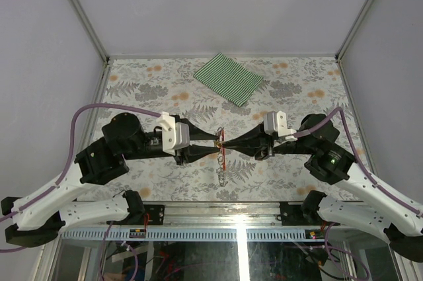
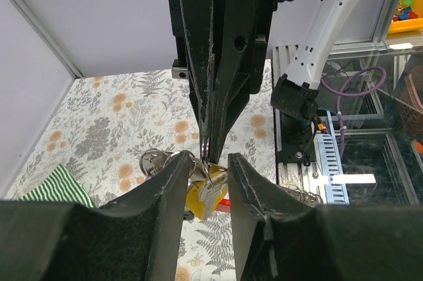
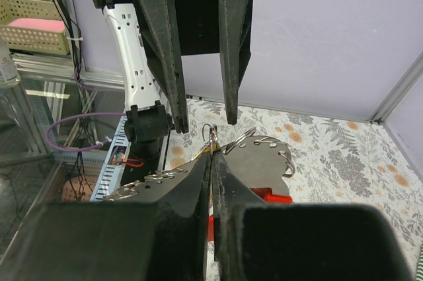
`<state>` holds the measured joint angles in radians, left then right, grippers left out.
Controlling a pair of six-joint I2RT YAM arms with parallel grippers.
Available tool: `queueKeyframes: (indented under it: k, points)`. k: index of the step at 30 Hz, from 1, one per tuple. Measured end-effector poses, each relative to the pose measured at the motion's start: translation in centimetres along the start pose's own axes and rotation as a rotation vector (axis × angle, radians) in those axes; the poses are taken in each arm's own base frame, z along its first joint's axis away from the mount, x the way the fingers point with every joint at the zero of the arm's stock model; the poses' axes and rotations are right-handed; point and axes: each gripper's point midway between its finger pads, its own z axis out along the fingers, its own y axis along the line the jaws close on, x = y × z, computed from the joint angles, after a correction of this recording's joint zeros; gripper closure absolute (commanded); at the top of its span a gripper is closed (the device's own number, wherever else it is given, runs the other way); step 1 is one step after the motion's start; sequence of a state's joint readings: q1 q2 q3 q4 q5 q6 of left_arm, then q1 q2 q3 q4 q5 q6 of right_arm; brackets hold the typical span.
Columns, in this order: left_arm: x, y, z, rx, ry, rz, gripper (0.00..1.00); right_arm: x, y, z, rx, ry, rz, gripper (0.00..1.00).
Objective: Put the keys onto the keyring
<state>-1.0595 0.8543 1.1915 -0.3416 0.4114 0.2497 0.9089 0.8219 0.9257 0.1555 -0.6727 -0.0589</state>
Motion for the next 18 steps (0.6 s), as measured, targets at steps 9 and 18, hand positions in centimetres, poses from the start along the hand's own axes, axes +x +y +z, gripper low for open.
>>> queueKeyframes:
  k: [9,18]
  points:
    - [0.2,0.0,0.2,0.0,0.001,-0.007,0.71,-0.7,0.1,-0.2,0.001,-0.022,-0.008,1.0]
    - [1.1,-0.1,1.0,0.02,0.027,-0.022,0.92,-0.9,0.2,-0.3,0.0,-0.024,-0.004,1.0]
